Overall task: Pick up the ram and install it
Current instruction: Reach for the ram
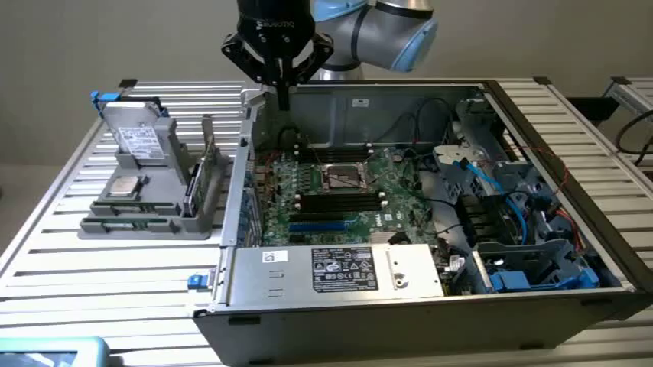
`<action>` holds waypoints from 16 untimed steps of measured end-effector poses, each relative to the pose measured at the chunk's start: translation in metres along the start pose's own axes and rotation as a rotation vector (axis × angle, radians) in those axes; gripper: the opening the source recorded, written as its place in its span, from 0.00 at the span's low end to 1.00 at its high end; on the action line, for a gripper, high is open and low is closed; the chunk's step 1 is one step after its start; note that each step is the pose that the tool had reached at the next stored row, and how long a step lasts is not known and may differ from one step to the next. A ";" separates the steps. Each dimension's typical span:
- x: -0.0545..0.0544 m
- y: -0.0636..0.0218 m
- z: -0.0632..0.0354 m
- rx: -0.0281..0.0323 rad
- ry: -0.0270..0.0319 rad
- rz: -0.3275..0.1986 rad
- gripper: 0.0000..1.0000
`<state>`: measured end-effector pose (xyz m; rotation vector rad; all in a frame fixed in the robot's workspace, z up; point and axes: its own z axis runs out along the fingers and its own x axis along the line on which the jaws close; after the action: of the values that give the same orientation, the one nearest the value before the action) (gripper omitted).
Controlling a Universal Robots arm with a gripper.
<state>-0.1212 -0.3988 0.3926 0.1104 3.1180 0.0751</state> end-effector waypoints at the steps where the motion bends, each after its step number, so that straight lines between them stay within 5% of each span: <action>1: 0.000 0.0000 0.0000 0.0000 0.0000 0.000 0.11; 12: 0.000 0.0000 0.0000 0.0001 0.0000 0.000 0.11; 16: 0.008 -0.0008 -0.0002 0.0000 -0.0008 0.000 0.11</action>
<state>-0.1296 -0.3990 0.3926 0.1104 3.1172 0.0750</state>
